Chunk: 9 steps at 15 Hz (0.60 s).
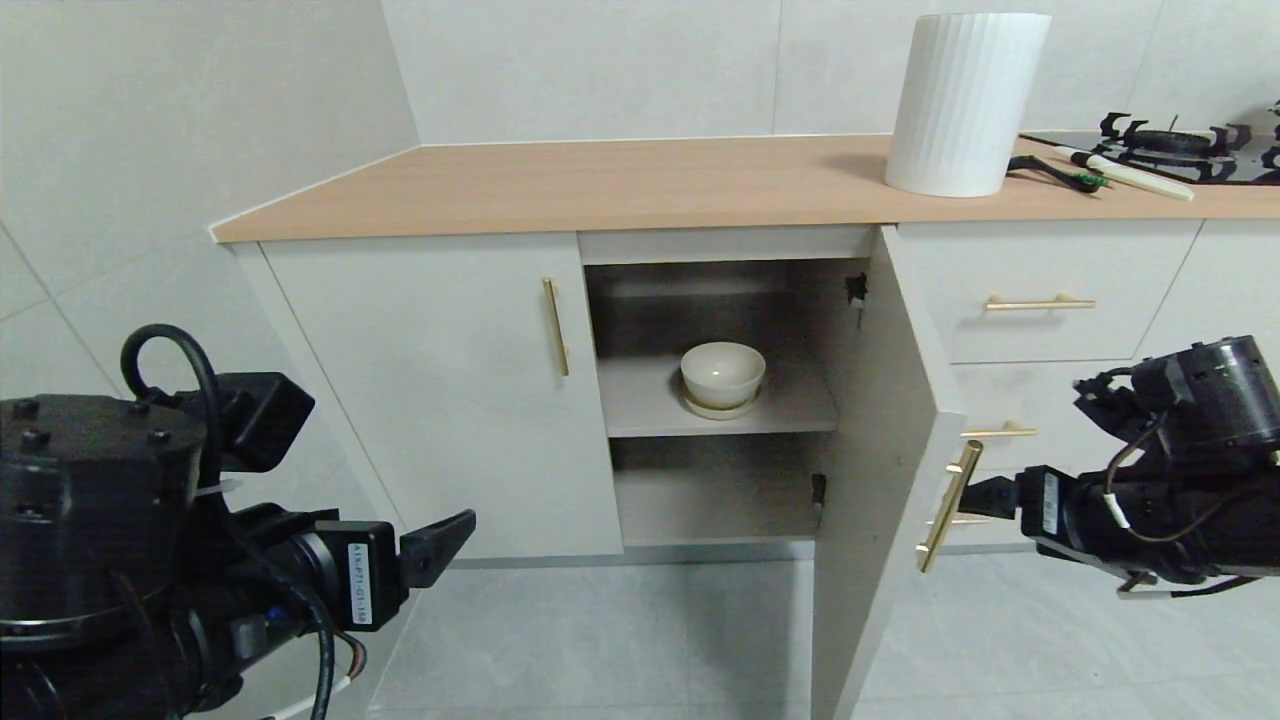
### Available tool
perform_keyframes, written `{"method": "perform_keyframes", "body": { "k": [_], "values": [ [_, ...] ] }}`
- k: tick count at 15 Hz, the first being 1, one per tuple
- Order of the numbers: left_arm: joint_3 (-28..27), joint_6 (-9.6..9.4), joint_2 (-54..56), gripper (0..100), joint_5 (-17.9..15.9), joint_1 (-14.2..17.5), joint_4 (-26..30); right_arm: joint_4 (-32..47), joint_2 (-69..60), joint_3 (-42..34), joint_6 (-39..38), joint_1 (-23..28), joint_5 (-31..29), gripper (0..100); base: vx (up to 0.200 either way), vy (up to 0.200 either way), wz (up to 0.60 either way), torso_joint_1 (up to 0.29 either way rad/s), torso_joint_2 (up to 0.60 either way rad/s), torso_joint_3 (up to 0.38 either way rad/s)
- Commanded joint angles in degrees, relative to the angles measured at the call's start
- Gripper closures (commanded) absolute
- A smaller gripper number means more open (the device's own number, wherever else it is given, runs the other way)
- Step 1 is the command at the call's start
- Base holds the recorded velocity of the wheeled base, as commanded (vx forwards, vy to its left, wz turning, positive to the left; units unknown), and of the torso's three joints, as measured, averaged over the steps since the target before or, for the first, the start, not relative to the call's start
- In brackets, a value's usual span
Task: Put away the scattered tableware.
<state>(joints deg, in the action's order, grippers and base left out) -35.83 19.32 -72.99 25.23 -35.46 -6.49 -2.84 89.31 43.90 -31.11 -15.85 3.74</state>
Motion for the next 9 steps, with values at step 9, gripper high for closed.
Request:
{"method": "perform_keyframes", "body": {
  "k": [9],
  "values": [
    [-0.6, 0.10, -0.2, 0, 0.3, 0.2, -0.2, -10.1, 21.9, 17.9, 0.3, -8.6, -0.1, 0, 0.000, 0.000, 0.00, 0.000, 0.00, 0.000]
  ]
}}
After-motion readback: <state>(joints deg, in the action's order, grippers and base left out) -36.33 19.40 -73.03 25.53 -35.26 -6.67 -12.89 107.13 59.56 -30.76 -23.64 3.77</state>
